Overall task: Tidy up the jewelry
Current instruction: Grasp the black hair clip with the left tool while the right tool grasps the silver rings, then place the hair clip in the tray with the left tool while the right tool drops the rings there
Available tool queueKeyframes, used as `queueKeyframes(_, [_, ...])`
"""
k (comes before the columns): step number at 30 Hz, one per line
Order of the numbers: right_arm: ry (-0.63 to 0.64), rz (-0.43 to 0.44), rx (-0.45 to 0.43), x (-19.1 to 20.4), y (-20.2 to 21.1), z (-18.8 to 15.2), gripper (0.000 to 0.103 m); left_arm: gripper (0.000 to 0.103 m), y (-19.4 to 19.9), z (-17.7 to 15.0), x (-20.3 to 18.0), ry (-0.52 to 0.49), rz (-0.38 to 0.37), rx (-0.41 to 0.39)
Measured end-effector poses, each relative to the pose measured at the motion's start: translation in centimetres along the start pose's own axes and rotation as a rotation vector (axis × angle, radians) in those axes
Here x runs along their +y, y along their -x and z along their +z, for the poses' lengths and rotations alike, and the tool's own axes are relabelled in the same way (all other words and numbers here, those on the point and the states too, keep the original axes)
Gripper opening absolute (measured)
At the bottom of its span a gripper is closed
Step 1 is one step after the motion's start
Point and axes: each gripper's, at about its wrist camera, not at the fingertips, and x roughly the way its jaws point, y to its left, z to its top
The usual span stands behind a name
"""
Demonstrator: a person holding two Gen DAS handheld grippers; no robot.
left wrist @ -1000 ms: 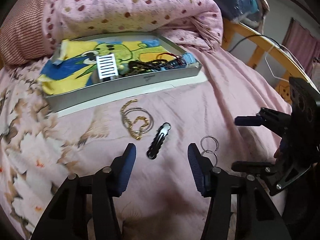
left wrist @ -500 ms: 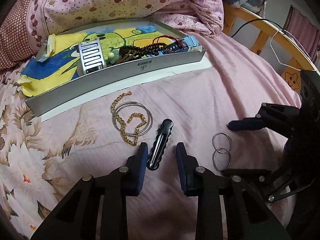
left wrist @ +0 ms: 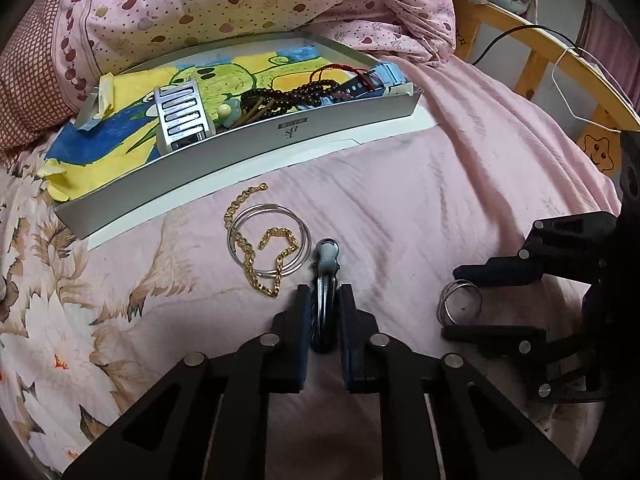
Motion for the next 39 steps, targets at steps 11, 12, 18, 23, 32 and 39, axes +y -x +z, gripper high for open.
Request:
queueKeyframes(11, [-0.012, -0.060, -0.045, -0.8, 0.8, 0.4, 0.029, 0.010, 1.4, -0.9, -0.2, 0.084, 0.019, -0.029])
queueKeyframes(12, [-0.012, -0.072, -0.052, -0.9, 0.9, 0.4, 0.029, 0.010, 1.4, -0.9, -0.2, 0.092, 0.023, -0.030])
queueKeyframes(18, [-0.028, -0.156, -0.116, -2.2, 1.2, 1.0, 0.029, 0.010, 2.2, -0.1, -1.0, 0.110, 0.052, -0.058])
queueKeyframes(23, [-0.076, -0.197, -0.191, -3.8, 1.7, 2.0, 0.029, 0.010, 2.6, 1.3, -1.4, 0.109, 0.063, -0.096])
queueKeyframes(32, [-0.095, -0.218, -0.331, -5.9, 3.0, 5.4, 0.029, 0.010, 3.0, 5.7, -0.5, 0.104, 0.105, -0.186])
queueKeyframes(39, [-0.139, -0.264, -0.404, -9.7, 2.4, 7.9, 0.029, 0.010, 2.4, 8.8, 2.0, 0.145, 0.143, -0.228])
